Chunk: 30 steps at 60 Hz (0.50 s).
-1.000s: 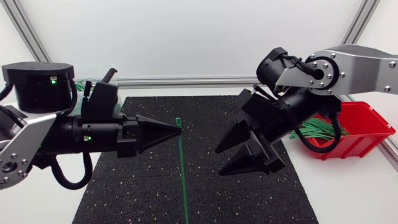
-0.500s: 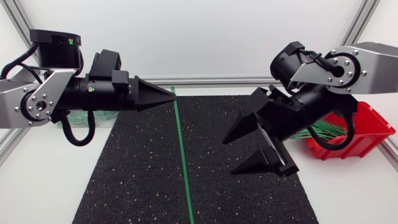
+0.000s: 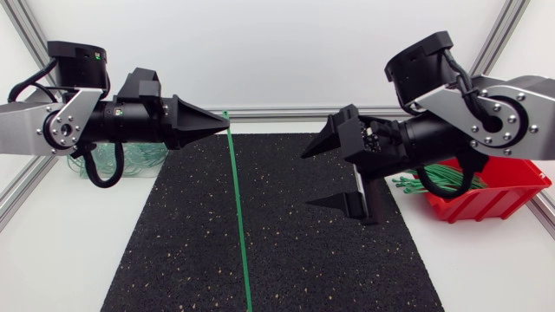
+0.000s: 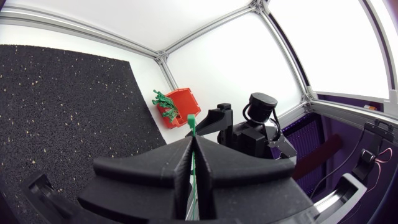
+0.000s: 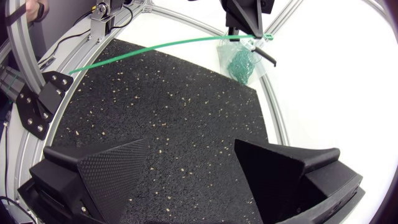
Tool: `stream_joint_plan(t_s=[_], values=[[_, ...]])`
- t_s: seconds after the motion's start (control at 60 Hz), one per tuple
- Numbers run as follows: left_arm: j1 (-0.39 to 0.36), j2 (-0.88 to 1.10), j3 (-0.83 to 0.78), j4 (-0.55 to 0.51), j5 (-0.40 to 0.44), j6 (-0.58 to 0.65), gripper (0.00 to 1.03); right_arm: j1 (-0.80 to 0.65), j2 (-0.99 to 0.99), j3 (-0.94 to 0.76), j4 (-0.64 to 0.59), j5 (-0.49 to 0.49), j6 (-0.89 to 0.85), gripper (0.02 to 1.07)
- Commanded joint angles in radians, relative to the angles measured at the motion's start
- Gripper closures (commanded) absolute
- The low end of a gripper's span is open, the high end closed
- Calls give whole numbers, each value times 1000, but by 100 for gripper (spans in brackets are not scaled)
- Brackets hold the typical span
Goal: Take a green cable tie from the red box, thread the tail through the head to close it, then place it in the transparent bin on the left.
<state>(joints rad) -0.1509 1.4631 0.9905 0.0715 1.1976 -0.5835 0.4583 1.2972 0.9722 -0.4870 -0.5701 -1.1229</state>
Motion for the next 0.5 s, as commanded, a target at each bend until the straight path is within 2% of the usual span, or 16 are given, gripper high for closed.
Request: stream_joint_plan(t_s=[0.0, 0.067, 0.117, 0.217, 0.367, 0.483], values=[[22, 26, 39, 4, 40, -9, 99, 29, -19, -52, 67, 19, -2, 6], [34, 37, 42, 4, 66, -6, 99, 42, -38, -115, 235, 22, 20, 6], [40, 45, 43, 2, 80, 1, 99, 45, -38, -148, 314, 19, 0, 6], [53, 66, 48, 1, 114, 4, 99, 60, -42, -198, 418, 27, -83, 6], [76, 89, 60, 1, 142, 16, 99, 126, -42, -222, 492, 111, -212, 6], [79, 105, 62, 1, 146, 20, 99, 178, -56, -302, 693, 154, -244, 6]])
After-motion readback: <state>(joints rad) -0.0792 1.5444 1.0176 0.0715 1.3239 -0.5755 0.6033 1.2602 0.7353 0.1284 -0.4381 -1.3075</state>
